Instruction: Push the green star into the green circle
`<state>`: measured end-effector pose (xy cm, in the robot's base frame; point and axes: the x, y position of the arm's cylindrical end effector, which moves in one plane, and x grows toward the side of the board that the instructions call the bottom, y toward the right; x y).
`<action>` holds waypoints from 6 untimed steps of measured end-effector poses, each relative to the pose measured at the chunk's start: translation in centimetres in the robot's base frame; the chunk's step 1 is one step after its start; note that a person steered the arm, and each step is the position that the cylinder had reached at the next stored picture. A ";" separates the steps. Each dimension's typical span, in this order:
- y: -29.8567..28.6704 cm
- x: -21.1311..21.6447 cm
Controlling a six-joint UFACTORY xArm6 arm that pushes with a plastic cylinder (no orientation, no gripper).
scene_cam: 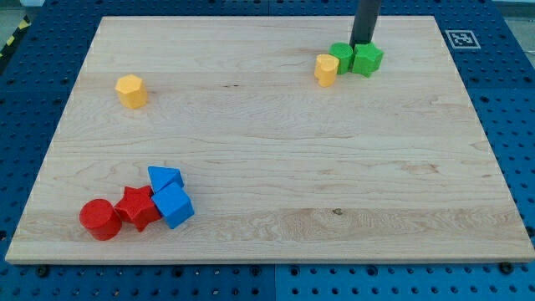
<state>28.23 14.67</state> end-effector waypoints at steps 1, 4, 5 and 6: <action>2.6 0.0; 6.7 2.8; 6.1 2.9; 5.1 3.5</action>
